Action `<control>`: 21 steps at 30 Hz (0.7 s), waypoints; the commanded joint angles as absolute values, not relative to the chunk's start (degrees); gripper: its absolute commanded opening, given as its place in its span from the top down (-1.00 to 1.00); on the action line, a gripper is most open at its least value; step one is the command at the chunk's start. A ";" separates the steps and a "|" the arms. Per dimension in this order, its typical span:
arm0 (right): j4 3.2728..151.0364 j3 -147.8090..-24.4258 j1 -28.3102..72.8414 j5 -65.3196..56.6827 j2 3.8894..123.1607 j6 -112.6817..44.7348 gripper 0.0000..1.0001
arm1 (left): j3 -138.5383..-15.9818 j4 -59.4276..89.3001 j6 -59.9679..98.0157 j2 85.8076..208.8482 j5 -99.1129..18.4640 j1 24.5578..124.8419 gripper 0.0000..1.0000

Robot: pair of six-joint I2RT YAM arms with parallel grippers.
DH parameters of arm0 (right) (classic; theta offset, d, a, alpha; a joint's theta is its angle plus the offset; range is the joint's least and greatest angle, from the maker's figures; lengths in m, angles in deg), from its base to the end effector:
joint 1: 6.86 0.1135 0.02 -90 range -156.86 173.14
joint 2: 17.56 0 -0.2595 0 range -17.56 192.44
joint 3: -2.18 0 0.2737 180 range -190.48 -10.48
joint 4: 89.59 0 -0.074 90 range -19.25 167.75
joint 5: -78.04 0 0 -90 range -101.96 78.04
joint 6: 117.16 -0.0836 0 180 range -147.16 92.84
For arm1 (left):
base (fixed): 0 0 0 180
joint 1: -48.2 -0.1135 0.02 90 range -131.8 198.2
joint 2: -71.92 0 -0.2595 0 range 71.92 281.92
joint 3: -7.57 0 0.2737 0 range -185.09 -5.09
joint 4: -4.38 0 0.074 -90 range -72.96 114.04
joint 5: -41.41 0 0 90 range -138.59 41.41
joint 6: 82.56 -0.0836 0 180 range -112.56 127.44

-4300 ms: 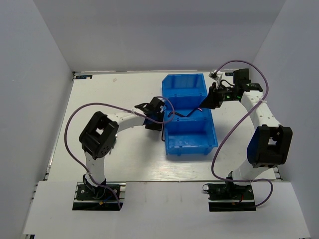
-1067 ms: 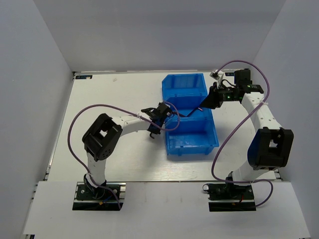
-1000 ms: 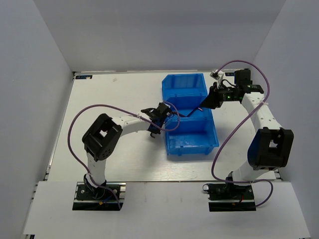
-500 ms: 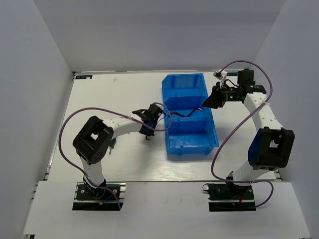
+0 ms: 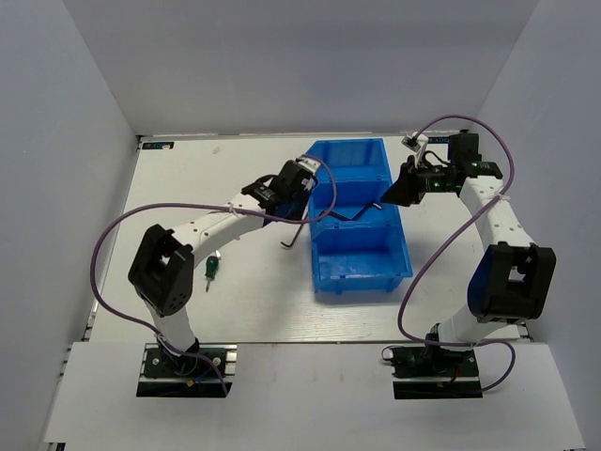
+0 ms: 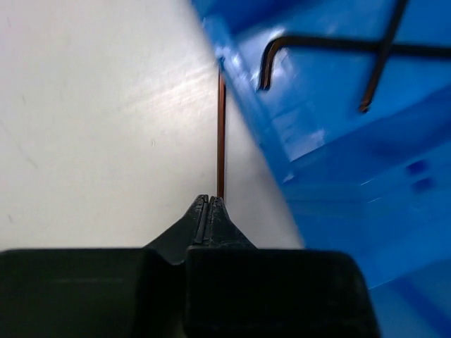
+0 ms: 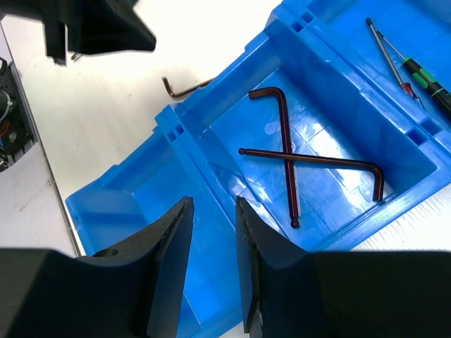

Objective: Sort the tools into containers

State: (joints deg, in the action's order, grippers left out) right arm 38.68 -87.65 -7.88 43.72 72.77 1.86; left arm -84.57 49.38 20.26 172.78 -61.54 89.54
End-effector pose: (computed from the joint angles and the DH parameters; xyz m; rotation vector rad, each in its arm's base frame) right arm 0.3705 0.0625 0.2749 -0.8868 1.9695 0.8958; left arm 0.3363 -0.2709 0.2015 0.5208 2.4230 -0.1191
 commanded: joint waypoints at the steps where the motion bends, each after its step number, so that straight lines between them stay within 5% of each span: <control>1: 38.46 -87.65 -7.92 45.43 70.51 2.64 0.26 | -89.46 46.31 13.26 171.41 -58.17 89.51 1.00; 9: 37.93 -87.30 -8.09 44.82 69.72 2.99 0.26 | -97.20 49.74 11.30 178.88 -59.04 89.51 1.00; 11: 37.76 -86.86 -8.26 44.73 69.54 3.25 0.26 | -94.84 50.44 12.80 179.59 -59.75 88.89 0.52; 14: 37.67 -86.42 -8.53 44.64 69.37 3.43 0.24 | -87.55 48.51 15.44 178.89 -60.45 87.58 0.30; 21: 37.50 -87.03 -8.71 45.25 70.86 3.17 0.24 | -79.09 44.02 16.24 178.61 -56.76 86.52 0.16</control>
